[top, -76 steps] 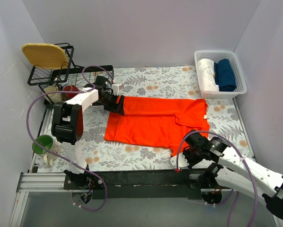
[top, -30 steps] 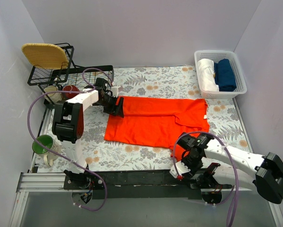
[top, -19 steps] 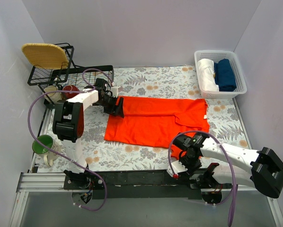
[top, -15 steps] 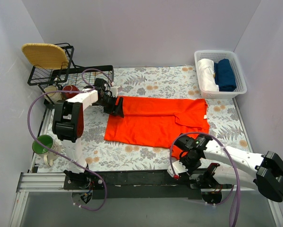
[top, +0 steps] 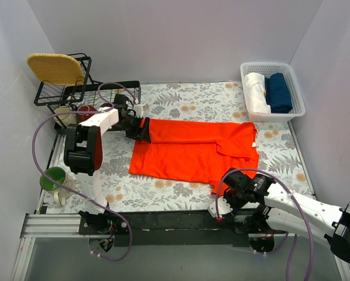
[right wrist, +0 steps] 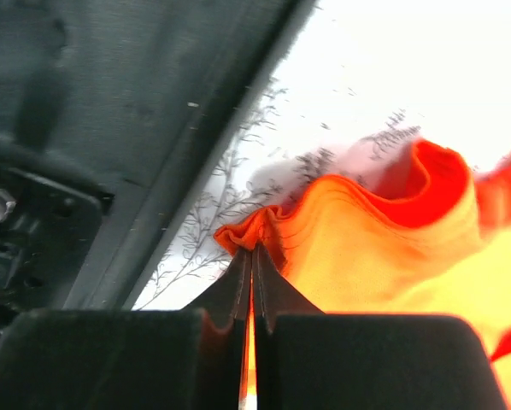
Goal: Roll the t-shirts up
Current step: Fold the T-shirt at the center of the board.
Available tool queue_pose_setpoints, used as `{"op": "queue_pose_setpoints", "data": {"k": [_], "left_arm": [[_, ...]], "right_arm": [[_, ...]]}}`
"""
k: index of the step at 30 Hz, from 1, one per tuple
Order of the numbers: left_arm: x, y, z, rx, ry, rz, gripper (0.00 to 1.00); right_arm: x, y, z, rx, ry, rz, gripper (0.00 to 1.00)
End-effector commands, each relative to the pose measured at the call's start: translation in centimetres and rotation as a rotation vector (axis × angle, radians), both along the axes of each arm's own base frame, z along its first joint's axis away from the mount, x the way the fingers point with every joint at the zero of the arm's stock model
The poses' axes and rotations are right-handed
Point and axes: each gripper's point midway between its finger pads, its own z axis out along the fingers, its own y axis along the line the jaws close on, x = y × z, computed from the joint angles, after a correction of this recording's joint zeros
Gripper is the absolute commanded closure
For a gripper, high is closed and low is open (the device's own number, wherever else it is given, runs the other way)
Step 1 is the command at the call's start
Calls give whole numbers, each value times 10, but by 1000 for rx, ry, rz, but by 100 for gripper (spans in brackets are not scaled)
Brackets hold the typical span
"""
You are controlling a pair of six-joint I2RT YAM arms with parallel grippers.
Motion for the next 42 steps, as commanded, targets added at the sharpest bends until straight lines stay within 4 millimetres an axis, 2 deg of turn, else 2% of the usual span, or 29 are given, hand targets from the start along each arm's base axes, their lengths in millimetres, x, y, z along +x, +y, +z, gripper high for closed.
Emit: {"op": "queue_pose_setpoints", "data": {"k": [1, 2, 3, 5, 6, 7, 9, 10, 11, 12, 13, 14, 19, 26, 31, 36, 42], "left_arm": [[14, -1, 45, -35, -82, -3, 37], [14, -1, 51, -36, -93, -7, 37], [11, 1, 63, -28, -109, -7, 36], [8, 6, 73, 3, -138, -20, 36], [0, 14, 73, 44, -117, -17, 36], [-5, 18, 81, 63, -134, -26, 37], [-29, 26, 80, 96, -80, -29, 37], [-36, 34, 88, 132, -104, -15, 36], [-53, 40, 78, 159, -64, -7, 36], [-64, 46, 77, 185, -51, 0, 36], [-70, 55, 73, 234, -50, 14, 35], [-88, 64, 66, 268, -30, 31, 35], [-127, 91, 33, 387, 92, 79, 39], [-134, 82, 4, 356, 222, 87, 47], [-131, 73, -10, 313, 256, 102, 48], [-125, 65, -20, 274, 266, 82, 52], [-128, 58, -30, 264, 289, 70, 55]], "right_arm": [[6, 5, 8, 32, -12, -92, 99], [12, 18, 30, 81, -18, -121, 99], [0, 13, 36, 68, 41, -157, 99], [2, 22, 60, 115, 53, -209, 99], [0, 22, 67, 124, 68, -259, 99], [-2, 20, 73, 125, 70, -282, 99], [1, 20, 88, 163, 44, -317, 99], [1, 19, 92, 169, 43, -351, 99], [2, 16, 96, 172, 31, -373, 99], [2, 15, 101, 185, 26, -393, 99], [-1, 11, 100, 176, 42, -436, 99], [-2, 9, 99, 171, 45, -458, 99], [7, 3, 100, 188, -4, -521, 99], [5, -8, 116, 186, -36, -524, 99], [-1, -18, 116, 169, -34, -539, 99], [4, -18, 116, 172, -46, -555, 99], [5, -20, 113, 171, -55, -569, 99]]}}
